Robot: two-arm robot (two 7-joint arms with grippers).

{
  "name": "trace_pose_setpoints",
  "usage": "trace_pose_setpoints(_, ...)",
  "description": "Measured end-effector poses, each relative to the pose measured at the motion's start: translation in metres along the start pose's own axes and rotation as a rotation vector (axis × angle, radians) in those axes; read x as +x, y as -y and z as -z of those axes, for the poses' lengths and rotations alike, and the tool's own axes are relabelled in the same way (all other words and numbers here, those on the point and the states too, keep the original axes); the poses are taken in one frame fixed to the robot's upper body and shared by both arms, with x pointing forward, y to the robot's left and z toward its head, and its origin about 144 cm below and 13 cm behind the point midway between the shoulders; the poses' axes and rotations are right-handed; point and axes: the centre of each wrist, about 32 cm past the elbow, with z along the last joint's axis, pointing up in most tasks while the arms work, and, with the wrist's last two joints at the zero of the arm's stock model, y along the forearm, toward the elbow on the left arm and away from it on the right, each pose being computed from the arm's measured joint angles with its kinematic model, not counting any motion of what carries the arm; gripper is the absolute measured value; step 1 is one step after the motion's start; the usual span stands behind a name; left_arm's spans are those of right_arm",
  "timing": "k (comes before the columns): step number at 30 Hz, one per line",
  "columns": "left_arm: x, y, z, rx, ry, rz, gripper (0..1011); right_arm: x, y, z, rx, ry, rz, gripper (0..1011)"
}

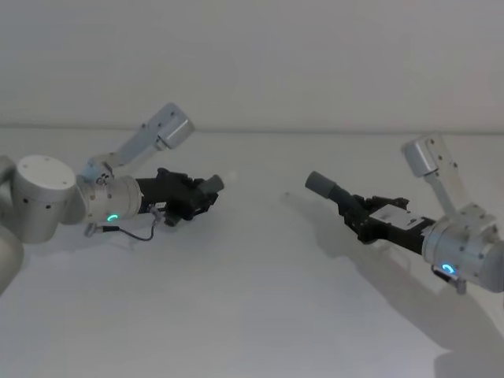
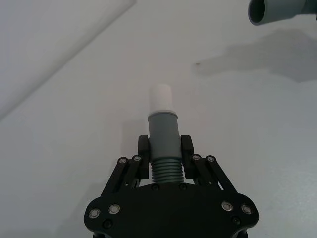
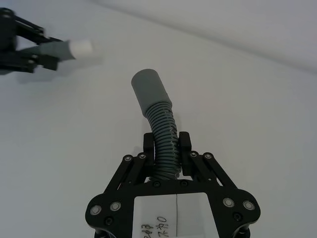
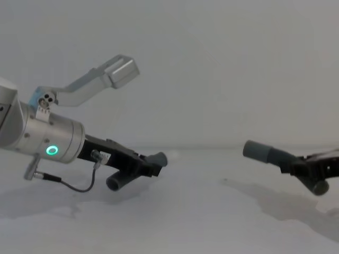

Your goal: Use both hands to pick up one end of the pipe from the table, align the ends, and insert them.

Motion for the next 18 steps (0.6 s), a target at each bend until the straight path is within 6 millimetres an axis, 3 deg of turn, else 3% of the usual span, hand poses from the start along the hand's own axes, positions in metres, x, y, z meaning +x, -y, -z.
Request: trace_pose_setpoints(18, 0.019, -0.021, -0.025, -0.058, 0.243, 0.147, 370, 0.018, 0.036, -0.011, 0.090, 0.192, -0.188, 282)
